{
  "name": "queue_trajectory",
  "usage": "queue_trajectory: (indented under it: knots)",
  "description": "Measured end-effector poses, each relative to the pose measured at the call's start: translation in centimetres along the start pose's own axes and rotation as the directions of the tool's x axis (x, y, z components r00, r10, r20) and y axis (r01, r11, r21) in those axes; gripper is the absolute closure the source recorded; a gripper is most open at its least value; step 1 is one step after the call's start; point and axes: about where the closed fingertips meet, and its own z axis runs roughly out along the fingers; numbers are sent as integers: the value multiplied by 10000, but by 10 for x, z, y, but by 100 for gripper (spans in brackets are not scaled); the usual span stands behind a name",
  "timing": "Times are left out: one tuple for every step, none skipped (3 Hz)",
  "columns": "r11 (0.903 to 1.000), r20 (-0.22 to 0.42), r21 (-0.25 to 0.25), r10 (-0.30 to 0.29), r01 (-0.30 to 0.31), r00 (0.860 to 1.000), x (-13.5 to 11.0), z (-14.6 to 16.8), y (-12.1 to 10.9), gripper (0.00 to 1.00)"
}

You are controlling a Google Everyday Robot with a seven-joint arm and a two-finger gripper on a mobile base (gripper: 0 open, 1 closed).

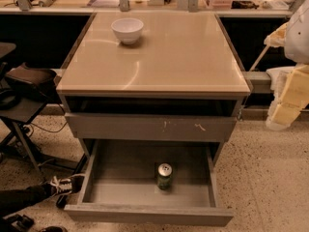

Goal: Pick green can from middle drawer and place on counter

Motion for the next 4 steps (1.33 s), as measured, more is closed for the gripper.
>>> queue_trajectory:
  knots:
    - [10000,45,30,-28,28,10000,-2,1,0,0]
    - [9995,510,-45,-309,311,9982,-7,18,8,0]
    - [9918,2083,-766,-842,1021,9744,-18,88,41,0]
    - [9682,4067,-2002,-575,1503,9117,-36,195,89,0]
